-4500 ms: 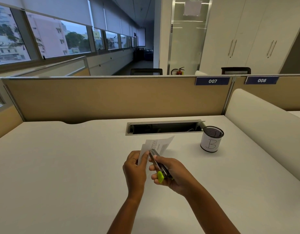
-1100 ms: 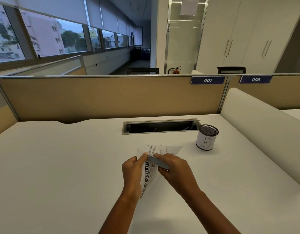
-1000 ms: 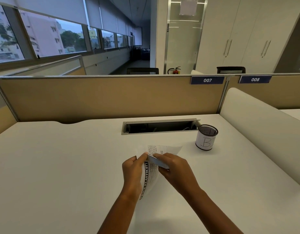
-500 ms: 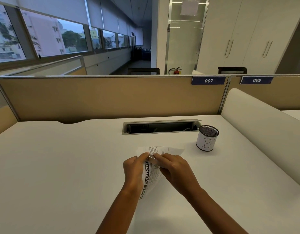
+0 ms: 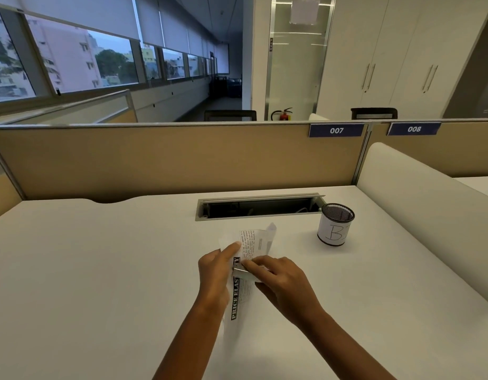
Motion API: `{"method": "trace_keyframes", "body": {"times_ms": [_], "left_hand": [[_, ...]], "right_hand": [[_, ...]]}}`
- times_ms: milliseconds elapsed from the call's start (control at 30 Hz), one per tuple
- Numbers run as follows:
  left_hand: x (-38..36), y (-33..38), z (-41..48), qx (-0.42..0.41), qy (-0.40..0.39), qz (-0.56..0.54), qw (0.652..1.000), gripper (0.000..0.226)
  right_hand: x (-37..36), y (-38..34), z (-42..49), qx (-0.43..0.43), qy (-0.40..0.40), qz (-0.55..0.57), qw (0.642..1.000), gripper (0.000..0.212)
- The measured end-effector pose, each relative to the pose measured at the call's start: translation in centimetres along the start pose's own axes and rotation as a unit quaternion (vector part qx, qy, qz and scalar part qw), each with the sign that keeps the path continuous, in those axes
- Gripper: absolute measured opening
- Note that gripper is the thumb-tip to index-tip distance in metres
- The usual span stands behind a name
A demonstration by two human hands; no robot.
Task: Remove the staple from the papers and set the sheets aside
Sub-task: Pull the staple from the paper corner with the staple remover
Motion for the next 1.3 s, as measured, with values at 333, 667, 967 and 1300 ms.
{"method": "trace_keyframes", "body": {"times_ms": [333, 667, 967, 1300], "left_hand": [[0.2, 0.9, 0.1, -0.054, -0.014, -0.004, 0.998, 0.013], [-0.5, 1.4, -0.5, -0.105, -0.012, 0.042, 0.993, 0.008], [-0.5, 1.1, -0.6, -0.120, 0.002, 0.059, 0.991, 0.018], [-0.4, 1.0, -0.5, -0.085, 0.013, 0.042, 0.995, 0.024]], "right_hand": [[-0.4, 2.7, 0.2, -0.177, -0.006, 0.156, 0.972, 0.033], [0.9, 2.0, 0.9, -0.177, 0.007, 0.124, 0.976, 0.036], [1.7, 1.1, 0.9, -0.121, 0.053, 0.037, 0.991, 0.040], [2.3, 0.6, 1.3, -0.057, 0.075, -0.025, 0.995, 0.044]]}}
Point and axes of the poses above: each hand's wrist, its own z-axis towards the middle knuckle, its own x-axis out of the back of the hand, y = z × x, the point moved 6 cm from there along z, towards the middle knuckle, and after that the axes turned 9 degrees about -x, right-handed, at the moved point
